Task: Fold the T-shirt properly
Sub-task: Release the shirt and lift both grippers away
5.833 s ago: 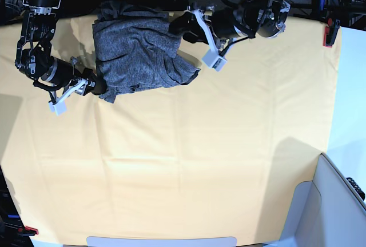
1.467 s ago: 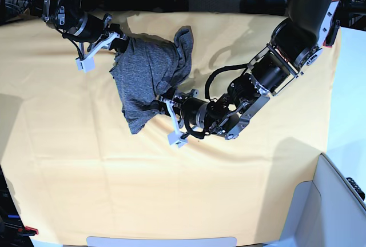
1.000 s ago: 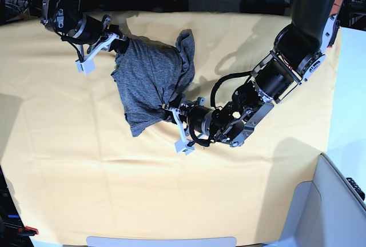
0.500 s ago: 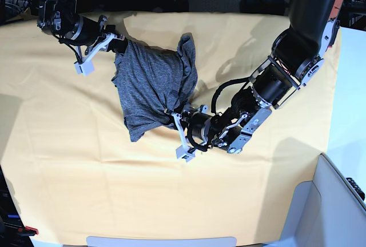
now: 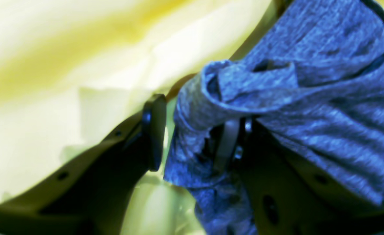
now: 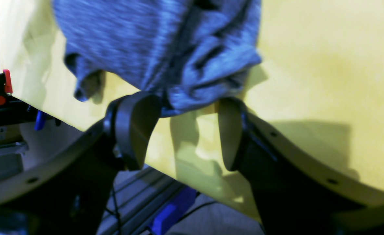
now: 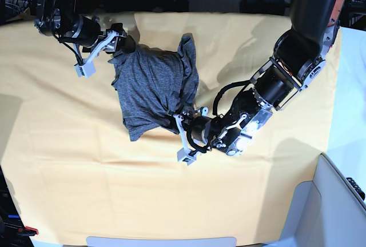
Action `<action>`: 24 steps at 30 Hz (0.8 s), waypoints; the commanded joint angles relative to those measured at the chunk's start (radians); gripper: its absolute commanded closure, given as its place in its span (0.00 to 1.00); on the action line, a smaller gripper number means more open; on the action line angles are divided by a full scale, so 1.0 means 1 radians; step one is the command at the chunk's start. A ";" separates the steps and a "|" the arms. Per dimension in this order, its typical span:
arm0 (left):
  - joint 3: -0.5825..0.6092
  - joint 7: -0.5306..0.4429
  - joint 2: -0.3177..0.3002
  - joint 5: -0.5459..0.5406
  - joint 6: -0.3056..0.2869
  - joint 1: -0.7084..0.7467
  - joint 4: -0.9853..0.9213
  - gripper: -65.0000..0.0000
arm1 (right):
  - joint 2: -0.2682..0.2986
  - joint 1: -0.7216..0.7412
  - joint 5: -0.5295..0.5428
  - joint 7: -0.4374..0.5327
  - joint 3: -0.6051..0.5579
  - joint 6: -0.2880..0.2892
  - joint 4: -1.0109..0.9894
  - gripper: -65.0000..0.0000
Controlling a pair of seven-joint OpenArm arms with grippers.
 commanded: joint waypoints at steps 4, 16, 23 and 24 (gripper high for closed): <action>-0.003 0.025 -0.033 0.043 0.026 -0.038 0.035 0.63 | 0.027 0.020 0.024 0.007 0.006 0.006 0.041 0.46; -0.003 0.042 -0.034 0.043 0.026 -0.076 0.082 0.63 | 0.027 0.020 0.024 0.007 0.005 0.006 0.041 0.46; -0.005 0.032 -0.060 0.043 0.026 -0.101 0.082 0.64 | 0.027 0.017 0.024 0.006 0.005 0.006 0.042 0.46; -0.005 0.030 -0.060 0.043 0.026 -0.101 0.082 0.64 | 0.027 0.018 0.024 0.006 0.002 0.006 0.042 0.46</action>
